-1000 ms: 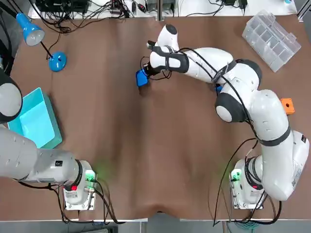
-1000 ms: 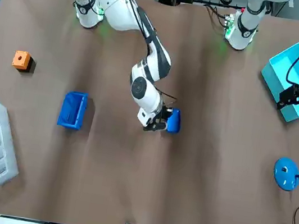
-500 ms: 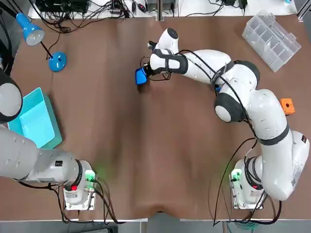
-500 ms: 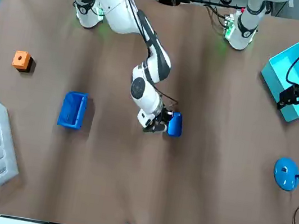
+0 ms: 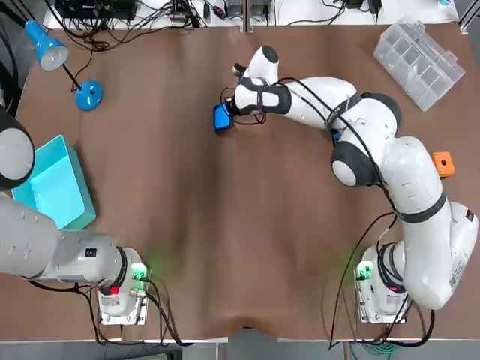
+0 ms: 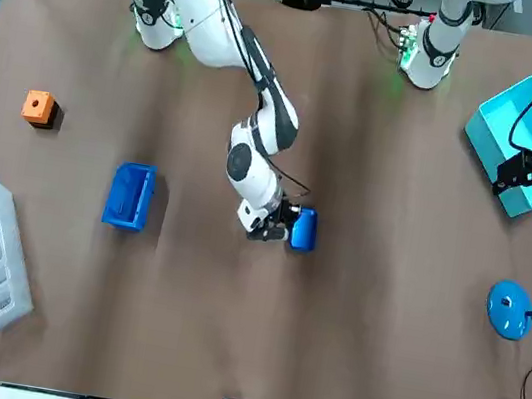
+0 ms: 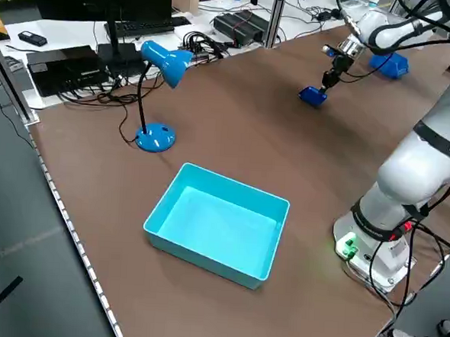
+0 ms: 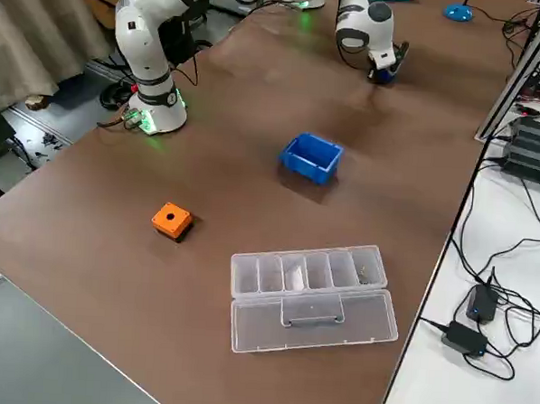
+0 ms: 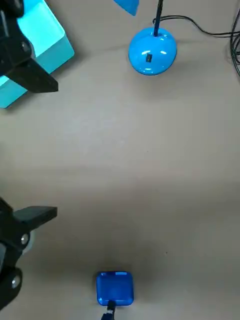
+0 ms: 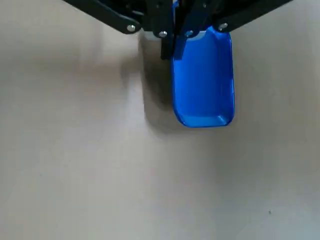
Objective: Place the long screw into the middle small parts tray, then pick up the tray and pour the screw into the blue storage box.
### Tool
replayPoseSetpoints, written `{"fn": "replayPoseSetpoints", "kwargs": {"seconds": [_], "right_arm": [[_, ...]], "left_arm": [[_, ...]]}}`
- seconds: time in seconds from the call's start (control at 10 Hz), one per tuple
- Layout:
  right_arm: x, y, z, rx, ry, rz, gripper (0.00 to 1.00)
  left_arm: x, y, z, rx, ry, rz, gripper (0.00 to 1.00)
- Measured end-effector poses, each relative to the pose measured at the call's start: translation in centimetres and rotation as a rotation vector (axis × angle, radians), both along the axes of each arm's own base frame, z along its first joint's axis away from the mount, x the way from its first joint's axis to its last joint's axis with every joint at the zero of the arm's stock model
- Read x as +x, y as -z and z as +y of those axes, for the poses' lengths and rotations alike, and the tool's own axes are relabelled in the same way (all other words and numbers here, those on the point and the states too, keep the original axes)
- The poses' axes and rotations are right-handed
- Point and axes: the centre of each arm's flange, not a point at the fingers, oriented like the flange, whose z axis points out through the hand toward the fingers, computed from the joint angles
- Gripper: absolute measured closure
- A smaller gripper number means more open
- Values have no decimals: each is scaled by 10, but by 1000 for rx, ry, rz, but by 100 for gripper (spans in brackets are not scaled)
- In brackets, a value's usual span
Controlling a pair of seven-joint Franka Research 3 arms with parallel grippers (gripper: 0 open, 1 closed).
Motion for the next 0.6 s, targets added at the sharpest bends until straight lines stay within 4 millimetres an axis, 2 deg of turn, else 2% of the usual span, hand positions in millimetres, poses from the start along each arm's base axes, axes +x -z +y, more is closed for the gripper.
{"fn": "replayPoseSetpoints", "kwargs": {"seconds": [0.2, 0.3, 0.6], "right_arm": [[1, 0, -1, -1, 1, 0, 92], [3, 1, -5, -3, 7, 2, 84], [13, 1, -17, -9, 21, 6, 37]], "left_arm": [[0, 0, 0, 0, 0, 0, 0], [0, 0, 0, 0, 0, 0, 0], [0, 0, 0, 0, 0, 0, 0]]}}
